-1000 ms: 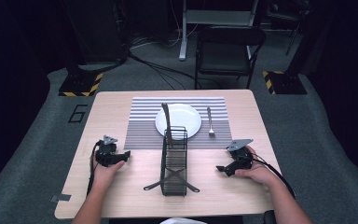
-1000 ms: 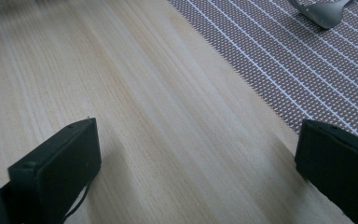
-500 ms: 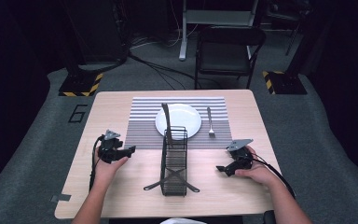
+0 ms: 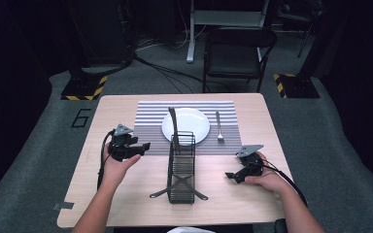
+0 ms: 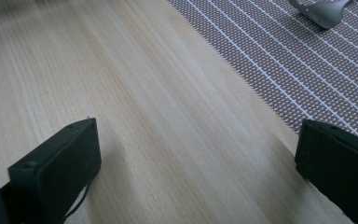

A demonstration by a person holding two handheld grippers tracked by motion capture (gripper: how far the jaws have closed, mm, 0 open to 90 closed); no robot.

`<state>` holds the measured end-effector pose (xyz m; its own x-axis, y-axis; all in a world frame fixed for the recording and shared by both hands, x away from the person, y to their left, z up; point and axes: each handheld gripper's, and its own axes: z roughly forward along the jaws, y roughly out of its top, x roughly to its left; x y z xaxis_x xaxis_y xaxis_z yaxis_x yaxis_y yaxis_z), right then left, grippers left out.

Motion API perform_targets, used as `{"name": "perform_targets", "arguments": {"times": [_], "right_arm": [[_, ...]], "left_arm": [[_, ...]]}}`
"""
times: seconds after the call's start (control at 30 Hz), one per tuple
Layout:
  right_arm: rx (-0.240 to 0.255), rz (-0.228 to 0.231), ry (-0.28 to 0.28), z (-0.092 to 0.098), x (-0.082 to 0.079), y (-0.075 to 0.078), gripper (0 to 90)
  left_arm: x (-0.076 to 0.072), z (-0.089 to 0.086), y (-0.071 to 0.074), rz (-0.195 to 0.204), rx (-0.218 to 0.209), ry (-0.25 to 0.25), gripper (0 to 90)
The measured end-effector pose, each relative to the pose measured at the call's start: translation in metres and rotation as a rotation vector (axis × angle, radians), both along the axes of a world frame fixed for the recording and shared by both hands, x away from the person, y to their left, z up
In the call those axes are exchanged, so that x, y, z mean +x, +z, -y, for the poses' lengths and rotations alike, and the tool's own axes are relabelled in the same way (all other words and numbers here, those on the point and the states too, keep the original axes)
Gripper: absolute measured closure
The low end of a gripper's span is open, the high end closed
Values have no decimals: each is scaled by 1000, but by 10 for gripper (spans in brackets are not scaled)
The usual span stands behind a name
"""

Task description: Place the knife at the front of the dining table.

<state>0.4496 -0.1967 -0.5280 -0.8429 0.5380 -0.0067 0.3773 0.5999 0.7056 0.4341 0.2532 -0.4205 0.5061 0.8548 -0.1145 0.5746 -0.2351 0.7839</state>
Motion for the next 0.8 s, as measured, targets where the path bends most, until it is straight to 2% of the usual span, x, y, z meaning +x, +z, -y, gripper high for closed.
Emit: {"name": "perform_targets", "arguments": {"times": [0.2,0.33,0.47,0.6,0.8], "right_arm": [[0,1,1,0,0,0,0],[0,1,1,0,0,0,0],[-1,5,5,0,0,0,0],[0,0,1,0,0,0,0],[0,1,1,0,0,0,0]], "left_arm": [[6,14,15,5,-1,-42,393],[6,24,22,29,12,-69,423],[7,33,29,50,-12,-88,464],[8,42,37,54,-23,-110,494],[11,54,42,73,-22,-123,508]]}}
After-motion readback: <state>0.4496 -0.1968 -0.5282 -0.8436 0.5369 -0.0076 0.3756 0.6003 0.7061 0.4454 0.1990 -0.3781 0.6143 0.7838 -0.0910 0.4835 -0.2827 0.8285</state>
